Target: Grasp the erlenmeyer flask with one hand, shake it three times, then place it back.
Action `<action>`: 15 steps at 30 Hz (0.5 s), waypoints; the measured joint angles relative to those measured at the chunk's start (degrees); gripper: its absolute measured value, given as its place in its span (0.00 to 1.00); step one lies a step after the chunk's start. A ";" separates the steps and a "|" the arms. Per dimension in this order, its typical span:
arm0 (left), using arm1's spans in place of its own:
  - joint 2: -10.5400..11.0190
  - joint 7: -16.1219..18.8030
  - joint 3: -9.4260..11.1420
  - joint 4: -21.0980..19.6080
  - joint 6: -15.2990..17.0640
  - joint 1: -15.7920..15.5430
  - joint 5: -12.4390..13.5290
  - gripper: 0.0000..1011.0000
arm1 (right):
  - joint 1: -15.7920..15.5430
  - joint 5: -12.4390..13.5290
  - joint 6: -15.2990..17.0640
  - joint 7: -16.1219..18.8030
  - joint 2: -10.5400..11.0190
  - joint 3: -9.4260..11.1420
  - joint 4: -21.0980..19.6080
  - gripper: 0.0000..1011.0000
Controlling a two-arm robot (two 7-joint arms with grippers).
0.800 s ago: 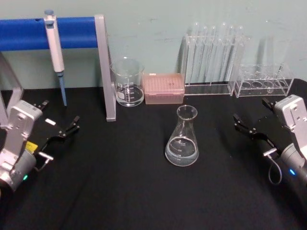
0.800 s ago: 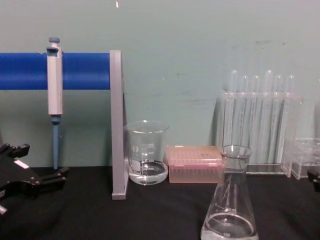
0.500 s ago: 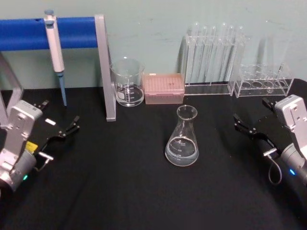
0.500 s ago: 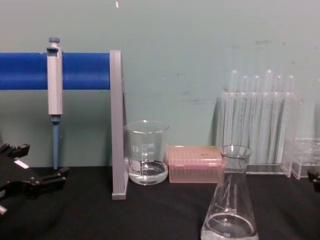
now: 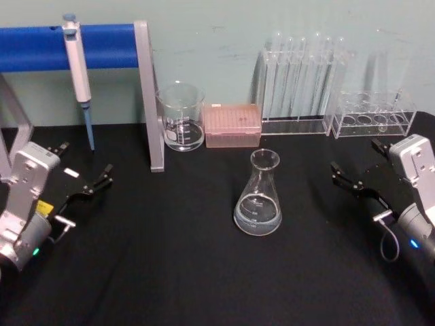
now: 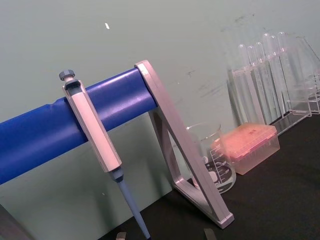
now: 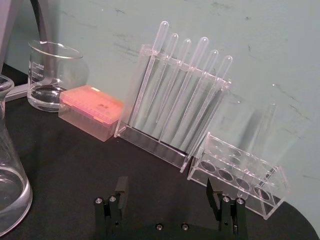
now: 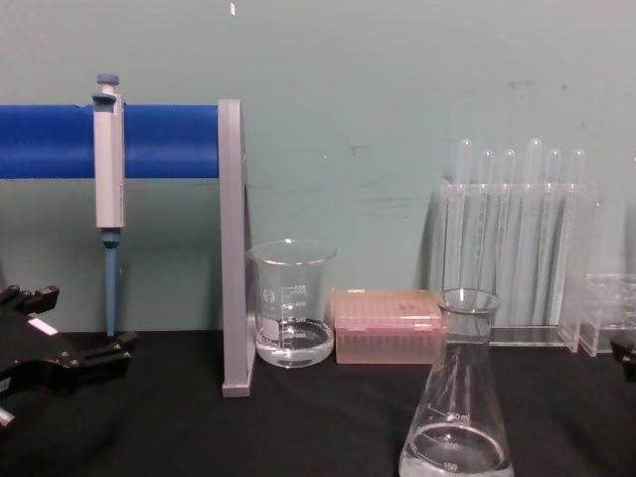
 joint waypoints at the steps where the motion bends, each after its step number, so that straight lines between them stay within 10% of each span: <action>1: 0.00 0.00 0.01 0.00 0.00 0.00 0.00 0.99 | 0.00 0.00 0.00 0.00 0.00 0.00 0.00 0.99; 15: 0.00 0.00 0.01 0.00 0.00 0.00 0.00 0.99 | -4.30 7.88 2.48 10.67 3.98 4.94 -6.32 0.99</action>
